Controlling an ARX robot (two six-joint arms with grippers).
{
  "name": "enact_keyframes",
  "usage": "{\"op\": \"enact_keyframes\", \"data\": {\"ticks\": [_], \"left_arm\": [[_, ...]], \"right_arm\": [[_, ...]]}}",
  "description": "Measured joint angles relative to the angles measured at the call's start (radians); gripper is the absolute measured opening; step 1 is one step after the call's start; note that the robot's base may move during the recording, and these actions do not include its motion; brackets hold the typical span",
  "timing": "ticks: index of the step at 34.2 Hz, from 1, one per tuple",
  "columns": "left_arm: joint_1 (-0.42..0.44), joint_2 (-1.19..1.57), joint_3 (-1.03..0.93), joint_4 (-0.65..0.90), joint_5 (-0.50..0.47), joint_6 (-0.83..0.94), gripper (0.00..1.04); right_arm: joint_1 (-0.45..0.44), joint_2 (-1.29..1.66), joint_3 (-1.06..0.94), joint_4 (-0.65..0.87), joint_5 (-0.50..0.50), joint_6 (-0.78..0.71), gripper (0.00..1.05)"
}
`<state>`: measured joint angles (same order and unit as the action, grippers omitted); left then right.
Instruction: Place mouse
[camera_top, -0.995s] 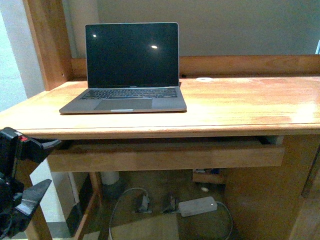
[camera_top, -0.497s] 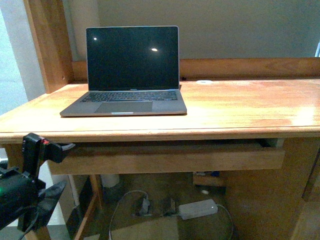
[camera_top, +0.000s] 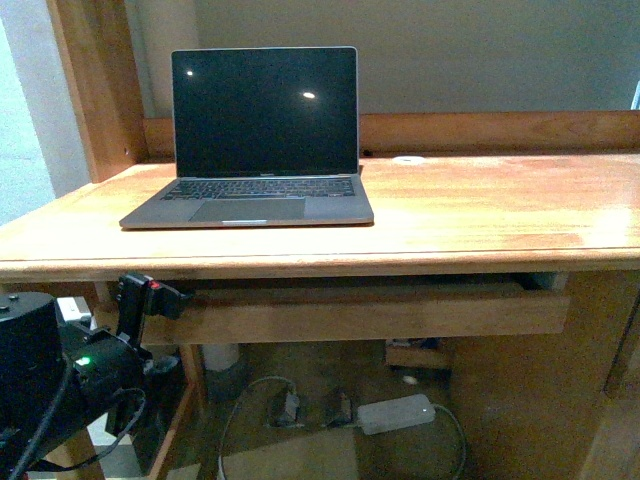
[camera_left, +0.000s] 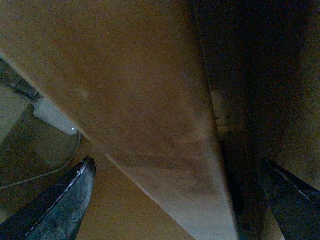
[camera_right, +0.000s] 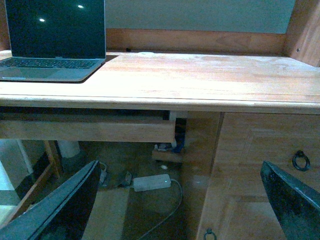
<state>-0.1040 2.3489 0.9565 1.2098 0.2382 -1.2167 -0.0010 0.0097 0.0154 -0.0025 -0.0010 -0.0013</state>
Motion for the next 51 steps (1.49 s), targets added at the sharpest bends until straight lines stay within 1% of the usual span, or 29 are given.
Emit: {"op": "enact_keyframes", "data": {"ticks": [7,21,35,37,43,45,48,51], "left_arm": [[-0.003,0.041,0.033,-0.011,-0.003,-0.008,0.98],[-0.001,0.082,0.077,0.015,-0.019,-0.018,0.98],[0.008,0.089,0.114,-0.029,-0.014,-0.013,0.98],[0.01,0.093,0.126,-0.032,-0.006,-0.011,0.92],[0.007,0.085,0.125,-0.023,-0.008,-0.026,0.63],[0.008,0.083,0.113,-0.013,-0.006,-0.068,0.59],[0.007,0.062,0.079,-0.007,-0.011,-0.094,0.58],[0.003,0.012,0.003,-0.006,-0.015,-0.097,0.58]], "right_arm": [[0.0,0.0,0.0,0.0,0.0,0.0,0.98],[0.0,0.0,0.0,0.0,0.0,0.0,0.98],[0.0,0.0,0.0,0.0,0.0,0.0,0.98],[0.0,0.0,0.0,0.0,0.0,0.0,0.98],[0.0,0.0,0.0,0.0,0.0,0.0,0.98],[0.0,0.0,0.0,0.0,0.0,0.0,0.98],[0.0,0.0,0.0,0.0,0.0,0.0,0.98],[0.0,0.0,0.0,0.0,0.0,0.0,0.98]]}}
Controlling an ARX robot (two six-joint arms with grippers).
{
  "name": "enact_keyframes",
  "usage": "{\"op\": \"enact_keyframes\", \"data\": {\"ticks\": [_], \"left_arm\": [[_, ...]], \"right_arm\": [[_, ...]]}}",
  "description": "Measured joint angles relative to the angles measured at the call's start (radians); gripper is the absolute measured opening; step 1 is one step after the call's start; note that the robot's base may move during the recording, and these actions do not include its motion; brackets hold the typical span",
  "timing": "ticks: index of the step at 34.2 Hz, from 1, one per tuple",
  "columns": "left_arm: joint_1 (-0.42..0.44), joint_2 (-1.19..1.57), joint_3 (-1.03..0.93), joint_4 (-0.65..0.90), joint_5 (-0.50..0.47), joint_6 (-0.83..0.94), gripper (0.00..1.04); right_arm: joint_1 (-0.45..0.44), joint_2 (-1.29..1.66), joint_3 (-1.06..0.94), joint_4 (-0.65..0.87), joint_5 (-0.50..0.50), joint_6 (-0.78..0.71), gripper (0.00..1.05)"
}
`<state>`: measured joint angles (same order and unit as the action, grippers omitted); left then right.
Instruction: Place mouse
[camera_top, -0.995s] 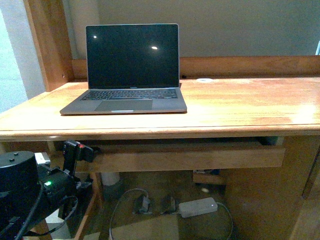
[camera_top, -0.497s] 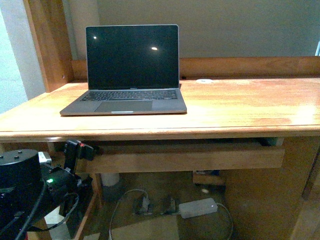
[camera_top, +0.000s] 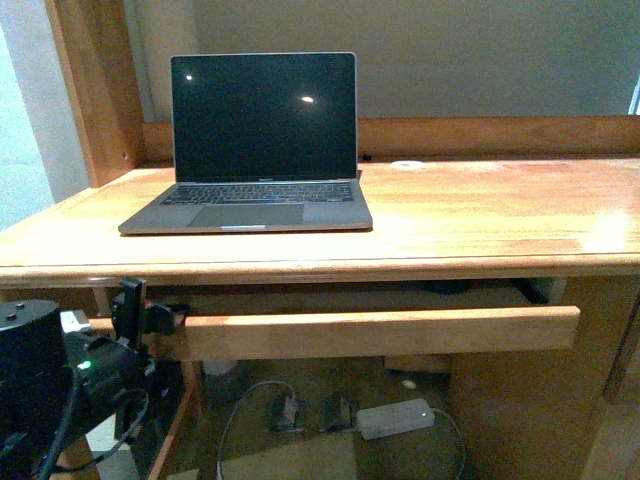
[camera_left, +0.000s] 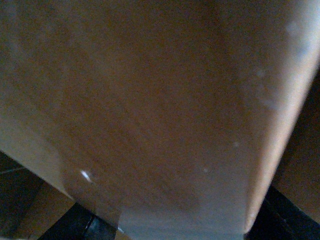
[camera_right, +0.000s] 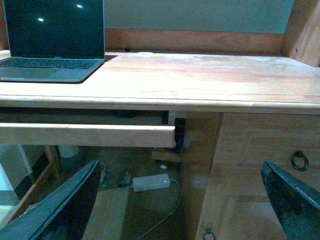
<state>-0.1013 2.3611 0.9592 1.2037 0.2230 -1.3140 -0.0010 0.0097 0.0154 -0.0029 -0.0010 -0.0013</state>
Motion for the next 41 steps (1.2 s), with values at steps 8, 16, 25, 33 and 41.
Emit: {"op": "enact_keyframes", "data": {"ticks": [8,16,25,33,41], "left_arm": [[-0.009,-0.155,-0.209,-0.039,0.0,-0.001,0.58],[-0.041,-0.329,-0.374,-0.166,-0.031,0.142,0.76],[-0.074,-0.425,-0.381,-0.322,-0.036,0.318,1.0],[-0.085,-0.504,-0.361,-0.508,-0.018,0.462,0.98],[-0.115,-0.579,-0.303,-0.765,-0.026,0.675,0.98]], "right_arm": [[0.0,0.0,0.0,0.0,0.0,0.0,0.98],[0.0,0.0,0.0,0.0,0.0,0.0,0.98],[0.0,0.0,0.0,0.0,0.0,0.0,0.98],[0.0,0.0,0.0,0.0,0.0,0.0,0.98],[0.0,0.0,0.0,0.0,0.0,0.0,0.98]]}}
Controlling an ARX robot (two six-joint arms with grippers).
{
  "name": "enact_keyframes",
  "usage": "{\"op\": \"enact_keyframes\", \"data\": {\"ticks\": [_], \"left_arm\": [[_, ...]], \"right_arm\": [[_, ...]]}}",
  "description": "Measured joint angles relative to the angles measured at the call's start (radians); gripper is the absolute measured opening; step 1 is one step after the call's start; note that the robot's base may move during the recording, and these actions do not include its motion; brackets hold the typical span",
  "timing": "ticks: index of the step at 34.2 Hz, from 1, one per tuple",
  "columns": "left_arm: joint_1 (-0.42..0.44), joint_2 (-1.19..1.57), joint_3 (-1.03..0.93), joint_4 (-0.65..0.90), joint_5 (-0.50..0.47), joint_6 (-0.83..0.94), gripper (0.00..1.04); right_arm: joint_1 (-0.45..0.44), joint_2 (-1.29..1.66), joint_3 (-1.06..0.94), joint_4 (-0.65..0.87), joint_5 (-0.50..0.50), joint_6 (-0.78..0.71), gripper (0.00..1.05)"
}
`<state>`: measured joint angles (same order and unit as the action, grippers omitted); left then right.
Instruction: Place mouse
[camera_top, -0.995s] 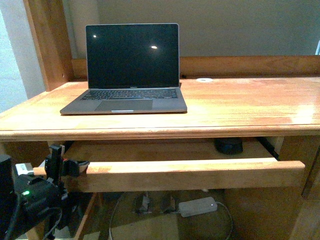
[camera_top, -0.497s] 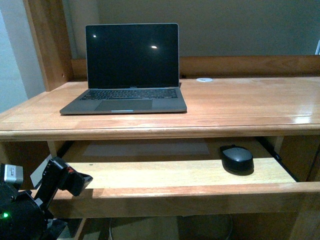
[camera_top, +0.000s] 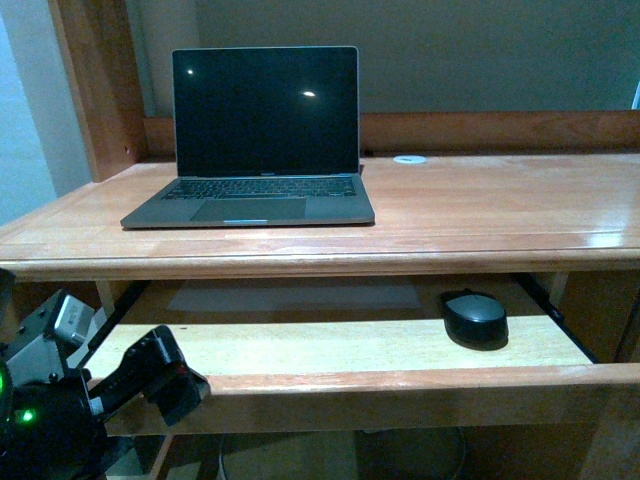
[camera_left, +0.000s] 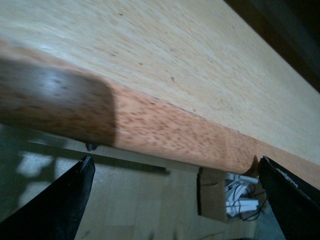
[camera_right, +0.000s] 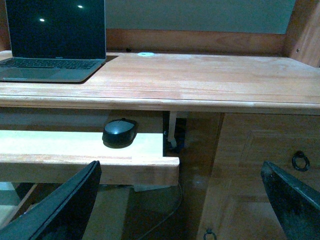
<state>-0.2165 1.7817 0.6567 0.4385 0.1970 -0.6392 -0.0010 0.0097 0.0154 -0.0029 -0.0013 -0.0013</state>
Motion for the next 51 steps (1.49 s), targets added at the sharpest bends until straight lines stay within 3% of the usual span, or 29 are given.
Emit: {"op": "enact_keyframes", "data": {"ticks": [14,22,28,31,34,37,40,51], "left_arm": [[-0.034,-0.114,0.019,-0.259,-0.051,0.261,0.98],[-0.062,-0.306,0.079,-0.378,0.033,0.416,0.98],[-0.042,-0.425,0.076,-0.258,0.095,0.484,0.98],[-0.031,-0.468,0.069,-0.178,0.058,0.504,0.97],[-0.043,-0.507,0.019,0.036,-0.117,0.546,0.89],[-0.042,-0.541,-0.035,0.141,-0.231,0.573,0.82],[-0.017,-0.582,-0.181,0.277,-0.388,0.606,0.65],[0.089,-0.788,-0.431,0.322,-0.328,0.62,0.01]], "right_arm": [[0.0,0.0,0.0,0.0,0.0,0.0,0.98],[0.0,0.0,0.0,0.0,0.0,0.0,0.98],[0.0,0.0,0.0,0.0,0.0,0.0,0.98],[0.0,0.0,0.0,0.0,0.0,0.0,0.98],[0.0,0.0,0.0,0.0,0.0,0.0,0.98],[0.0,0.0,0.0,0.0,0.0,0.0,0.98],[0.0,0.0,0.0,0.0,0.0,0.0,0.98],[0.0,0.0,0.0,0.0,0.0,0.0,0.98]]}}
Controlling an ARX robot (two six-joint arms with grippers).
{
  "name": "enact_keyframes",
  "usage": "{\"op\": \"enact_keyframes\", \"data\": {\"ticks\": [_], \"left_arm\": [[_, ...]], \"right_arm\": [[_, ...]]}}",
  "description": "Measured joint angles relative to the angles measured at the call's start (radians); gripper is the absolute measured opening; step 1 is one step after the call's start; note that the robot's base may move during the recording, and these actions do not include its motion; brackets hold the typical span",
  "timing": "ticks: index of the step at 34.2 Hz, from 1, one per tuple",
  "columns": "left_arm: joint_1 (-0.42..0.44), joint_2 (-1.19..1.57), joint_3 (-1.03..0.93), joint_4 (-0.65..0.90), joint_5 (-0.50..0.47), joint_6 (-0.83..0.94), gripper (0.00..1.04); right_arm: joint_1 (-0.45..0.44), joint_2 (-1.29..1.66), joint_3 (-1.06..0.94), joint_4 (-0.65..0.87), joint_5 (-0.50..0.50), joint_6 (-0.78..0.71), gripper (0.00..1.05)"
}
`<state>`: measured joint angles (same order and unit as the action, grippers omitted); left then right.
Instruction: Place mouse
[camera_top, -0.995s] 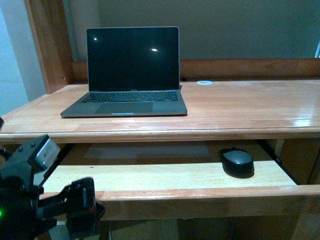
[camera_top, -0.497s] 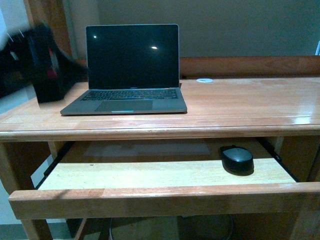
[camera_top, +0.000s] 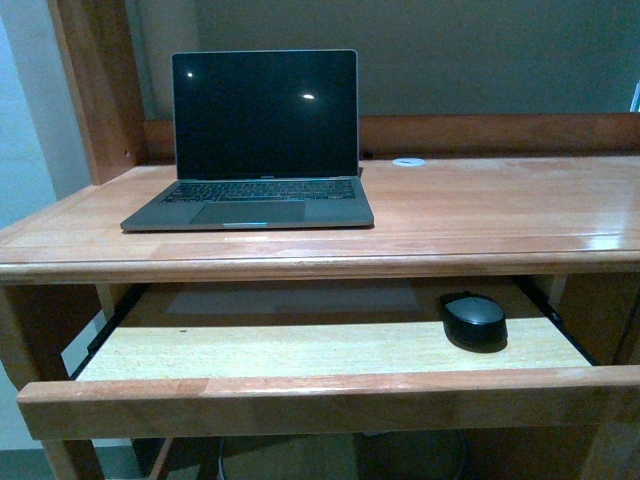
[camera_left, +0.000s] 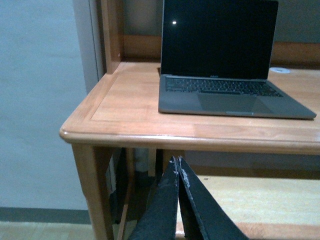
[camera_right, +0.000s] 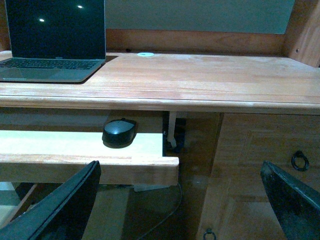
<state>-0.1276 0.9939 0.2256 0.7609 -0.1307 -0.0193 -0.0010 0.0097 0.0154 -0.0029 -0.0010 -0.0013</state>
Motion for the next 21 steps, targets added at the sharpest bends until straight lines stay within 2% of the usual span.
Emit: {"op": "enact_keyframes", "data": {"ticks": [8,10,12,21], "left_arm": [[0.045,-0.154,-0.097,-0.053,0.046,0.005,0.02],[0.104,-0.196,-0.12,-0.082,0.113,0.005,0.02],[0.133,-0.229,-0.136,-0.102,0.115,0.005,0.02],[0.128,-0.371,-0.175,-0.195,0.13,0.005,0.02]], "right_arm": [[0.0,0.0,0.0,0.0,0.0,0.0,0.98],[0.0,0.0,0.0,0.0,0.0,0.0,0.98],[0.0,0.0,0.0,0.0,0.001,0.0,0.98],[0.0,0.0,0.0,0.0,0.0,0.0,0.98]]}}
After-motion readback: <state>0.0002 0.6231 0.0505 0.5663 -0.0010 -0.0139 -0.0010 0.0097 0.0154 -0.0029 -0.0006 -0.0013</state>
